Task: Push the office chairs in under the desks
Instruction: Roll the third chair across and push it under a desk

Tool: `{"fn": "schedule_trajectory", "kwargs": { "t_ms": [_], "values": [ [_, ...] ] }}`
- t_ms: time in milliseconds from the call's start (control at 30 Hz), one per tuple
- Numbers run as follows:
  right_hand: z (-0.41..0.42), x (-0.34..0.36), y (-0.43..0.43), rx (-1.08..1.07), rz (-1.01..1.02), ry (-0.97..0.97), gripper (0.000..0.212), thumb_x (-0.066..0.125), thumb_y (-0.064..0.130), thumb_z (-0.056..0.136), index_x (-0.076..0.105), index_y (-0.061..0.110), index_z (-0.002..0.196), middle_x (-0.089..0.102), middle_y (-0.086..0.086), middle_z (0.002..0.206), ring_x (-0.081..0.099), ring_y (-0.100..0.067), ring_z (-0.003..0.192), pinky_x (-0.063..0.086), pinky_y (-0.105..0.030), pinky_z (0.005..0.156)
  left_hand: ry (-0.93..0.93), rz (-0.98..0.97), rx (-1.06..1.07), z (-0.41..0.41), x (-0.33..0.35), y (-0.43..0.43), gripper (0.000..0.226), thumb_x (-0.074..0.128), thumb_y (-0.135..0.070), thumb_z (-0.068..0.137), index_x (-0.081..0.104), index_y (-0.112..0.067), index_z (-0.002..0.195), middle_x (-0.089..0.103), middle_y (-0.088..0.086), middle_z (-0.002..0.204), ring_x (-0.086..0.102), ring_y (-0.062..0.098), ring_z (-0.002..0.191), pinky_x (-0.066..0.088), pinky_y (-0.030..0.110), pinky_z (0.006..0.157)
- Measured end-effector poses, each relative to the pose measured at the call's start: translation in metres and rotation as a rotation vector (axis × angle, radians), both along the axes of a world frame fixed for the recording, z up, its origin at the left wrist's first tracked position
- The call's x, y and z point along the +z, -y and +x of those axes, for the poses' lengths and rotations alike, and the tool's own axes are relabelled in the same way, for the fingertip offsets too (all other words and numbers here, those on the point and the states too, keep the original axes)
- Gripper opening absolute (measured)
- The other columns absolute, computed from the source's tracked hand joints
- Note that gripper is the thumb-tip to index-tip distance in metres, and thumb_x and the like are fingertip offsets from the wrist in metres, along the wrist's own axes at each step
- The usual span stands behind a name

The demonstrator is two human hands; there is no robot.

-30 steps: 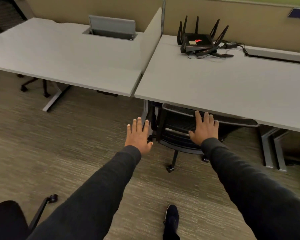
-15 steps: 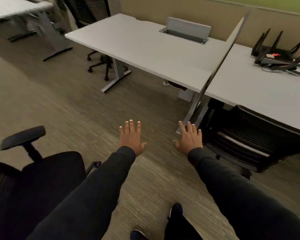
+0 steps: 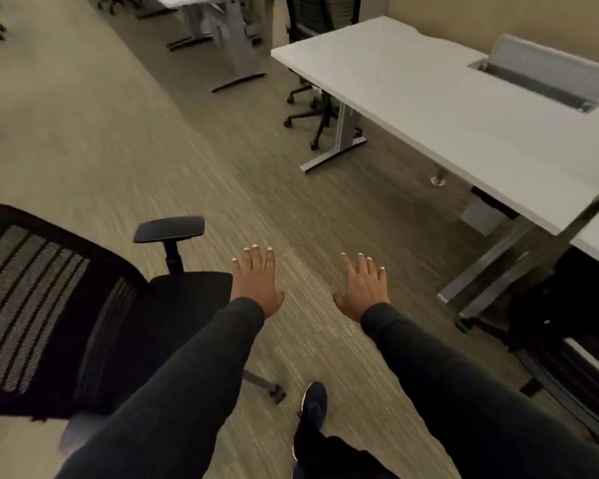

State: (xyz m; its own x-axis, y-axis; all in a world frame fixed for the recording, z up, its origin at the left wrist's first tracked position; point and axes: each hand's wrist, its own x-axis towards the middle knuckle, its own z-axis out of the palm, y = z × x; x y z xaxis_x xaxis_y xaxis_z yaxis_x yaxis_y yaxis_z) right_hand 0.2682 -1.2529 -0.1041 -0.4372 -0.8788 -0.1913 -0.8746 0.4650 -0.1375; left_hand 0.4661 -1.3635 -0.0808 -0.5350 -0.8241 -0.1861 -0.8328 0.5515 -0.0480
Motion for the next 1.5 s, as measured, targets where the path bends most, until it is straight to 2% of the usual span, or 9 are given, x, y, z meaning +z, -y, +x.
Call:
{"fn": "schedule_trajectory", "kwargs": {
  "t_ms": [300,567,733,900,1167,1367,1500],
  "values": [
    [0.044,-0.01,0.108,0.102,0.028,0.093,0.091,0.064,0.049,0.088,0.013,0.021,0.159,0.02,-0.02,0.162,0.017,-0.04,0.15,0.015,-0.061,0.119,0.029,-0.026,0.069,0.04,0.0,0.095,0.094,0.049,-0.056,0.093,0.0,-0.01,0.159,0.005,0.022,0.164,0.003,0.041,0.151,0.009,0.057,0.12],
    [0.109,-0.012,0.134,0.121,0.069,0.092,0.09,0.062,0.048,0.089,0.012,0.02,0.158,0.021,-0.021,0.161,0.018,-0.041,0.149,0.016,-0.06,0.12,-0.011,0.015,0.078,0.101,-0.015,0.127,0.094,0.049,-0.058,0.092,0.004,-0.01,0.159,0.009,0.021,0.164,0.005,0.04,0.151,0.008,0.058,0.12],
    [0.186,-0.012,0.144,0.104,0.068,0.068,0.087,0.061,0.05,0.09,0.015,0.02,0.158,0.025,-0.019,0.159,0.022,-0.041,0.146,0.019,-0.059,0.118,-0.014,0.001,0.113,0.186,-0.023,0.15,0.094,0.048,-0.061,0.091,0.006,-0.01,0.158,0.01,0.021,0.164,0.006,0.04,0.151,0.009,0.058,0.119],
    [0.298,-0.016,0.149,0.049,0.034,0.074,0.086,0.06,0.053,0.088,0.019,0.02,0.156,0.031,-0.018,0.155,0.03,-0.04,0.141,0.026,-0.059,0.114,-0.001,-0.014,0.107,0.294,-0.025,0.169,0.095,0.053,-0.06,0.09,0.009,-0.011,0.158,0.013,0.021,0.163,0.009,0.039,0.15,0.01,0.058,0.12],
    [0.454,-0.01,0.164,0.058,0.011,0.172,0.088,0.056,0.055,0.091,0.009,0.025,0.159,0.014,-0.019,0.165,0.012,-0.039,0.152,0.011,-0.059,0.12,0.018,-0.093,0.215,0.465,0.022,0.252,0.095,0.056,-0.057,0.09,0.011,-0.008,0.158,0.012,0.023,0.163,0.008,0.04,0.151,0.009,0.059,0.119],
    [0.511,-0.002,0.169,0.105,-0.02,0.165,0.087,0.056,0.053,0.091,0.011,0.024,0.159,0.017,-0.02,0.164,0.013,-0.04,0.151,0.013,-0.06,0.119,0.011,-0.109,0.334,0.53,0.031,0.263,0.096,0.06,-0.056,0.088,0.014,-0.009,0.157,0.012,0.025,0.162,0.008,0.043,0.15,0.01,0.06,0.12],
    [0.528,0.002,0.156,0.106,-0.041,0.171,0.087,0.057,0.052,0.091,0.011,0.025,0.159,0.016,-0.019,0.164,0.013,-0.04,0.151,0.012,-0.06,0.119,-0.031,-0.027,0.513,0.549,0.025,0.247,0.097,0.064,-0.053,0.087,0.013,-0.01,0.158,0.007,0.028,0.161,0.012,0.049,0.147,0.015,0.064,0.117]
  ]
}}
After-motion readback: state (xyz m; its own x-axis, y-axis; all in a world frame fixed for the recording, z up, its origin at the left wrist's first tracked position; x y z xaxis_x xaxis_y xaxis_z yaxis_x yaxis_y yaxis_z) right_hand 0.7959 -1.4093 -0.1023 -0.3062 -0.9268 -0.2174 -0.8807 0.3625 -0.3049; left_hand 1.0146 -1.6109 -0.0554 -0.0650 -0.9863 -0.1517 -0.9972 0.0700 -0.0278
